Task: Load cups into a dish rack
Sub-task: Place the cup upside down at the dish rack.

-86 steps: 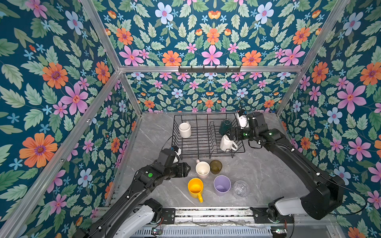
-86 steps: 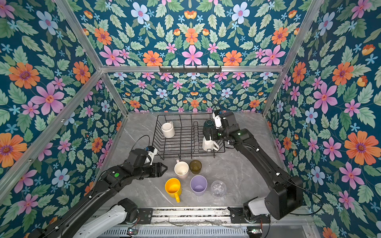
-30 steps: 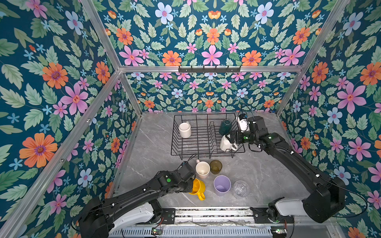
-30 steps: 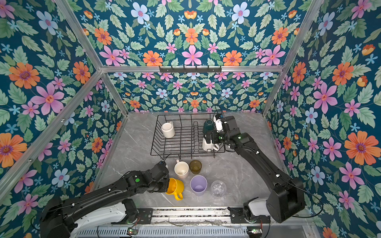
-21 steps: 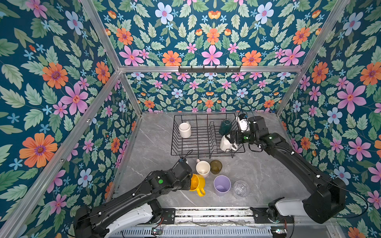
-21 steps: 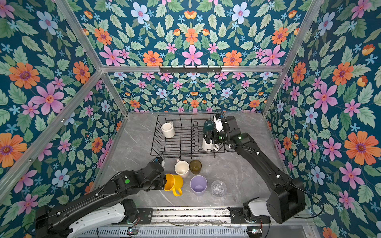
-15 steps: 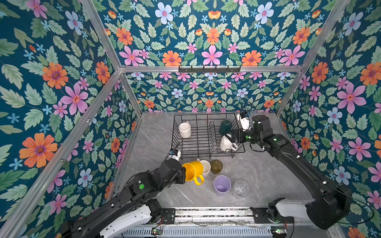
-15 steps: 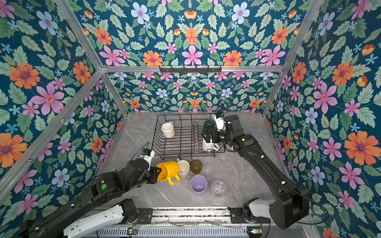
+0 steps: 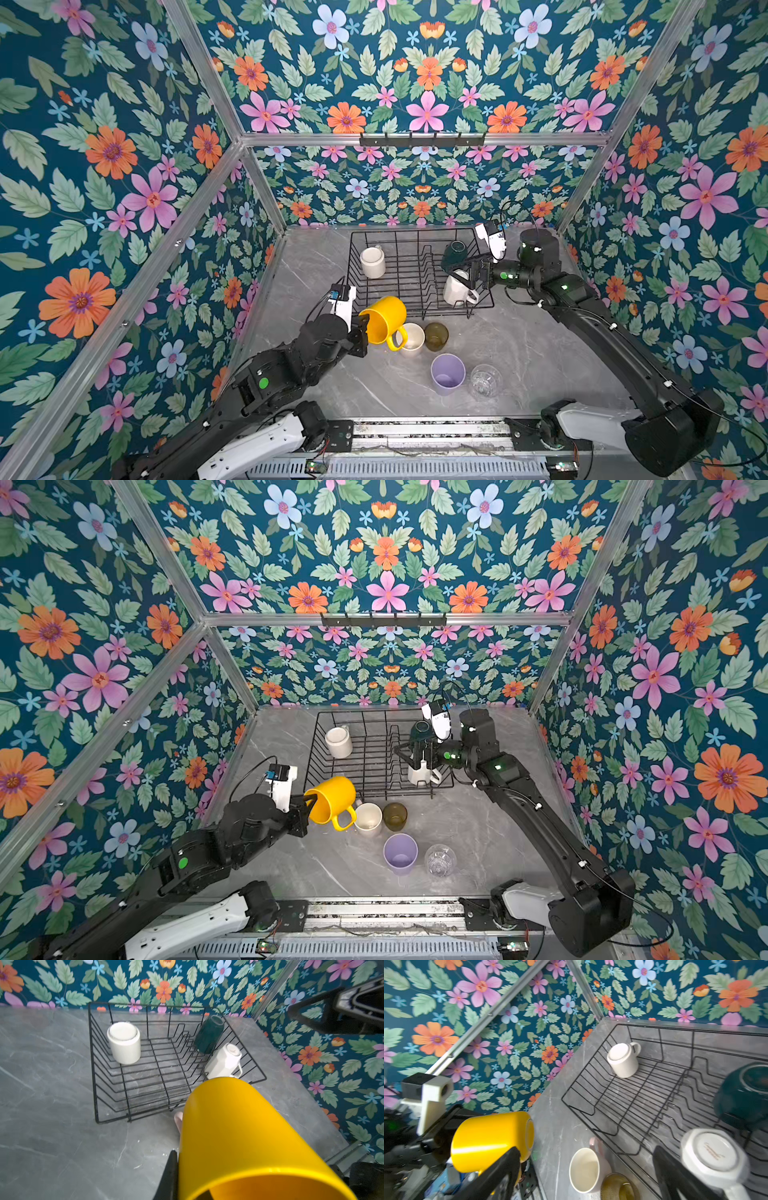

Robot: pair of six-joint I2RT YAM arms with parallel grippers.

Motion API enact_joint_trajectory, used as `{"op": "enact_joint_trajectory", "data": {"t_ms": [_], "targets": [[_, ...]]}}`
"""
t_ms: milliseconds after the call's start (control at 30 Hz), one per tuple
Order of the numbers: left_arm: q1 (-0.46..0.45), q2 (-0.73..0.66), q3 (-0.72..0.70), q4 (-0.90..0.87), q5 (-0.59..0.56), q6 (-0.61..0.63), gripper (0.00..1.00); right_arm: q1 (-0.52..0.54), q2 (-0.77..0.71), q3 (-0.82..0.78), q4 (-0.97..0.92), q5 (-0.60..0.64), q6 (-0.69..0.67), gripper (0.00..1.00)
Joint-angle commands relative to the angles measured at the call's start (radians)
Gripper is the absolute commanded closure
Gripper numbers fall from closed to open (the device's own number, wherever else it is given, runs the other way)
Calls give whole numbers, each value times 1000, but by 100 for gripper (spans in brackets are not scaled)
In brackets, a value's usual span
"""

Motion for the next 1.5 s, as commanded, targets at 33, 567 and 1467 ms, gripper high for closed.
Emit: {"op": "enact_joint_trajectory", "data": {"t_ms": [33,567,1467], "targets": [[10,14,-13,304,4,129,100,-1,9,-7,160,-184,81,2],[413,177,-48,616,648,163,100,-35,65,-68,425,-338,264,2],[534,324,-145,1058,1124,212,100,36,162,-7,373,-458,243,3]]}}
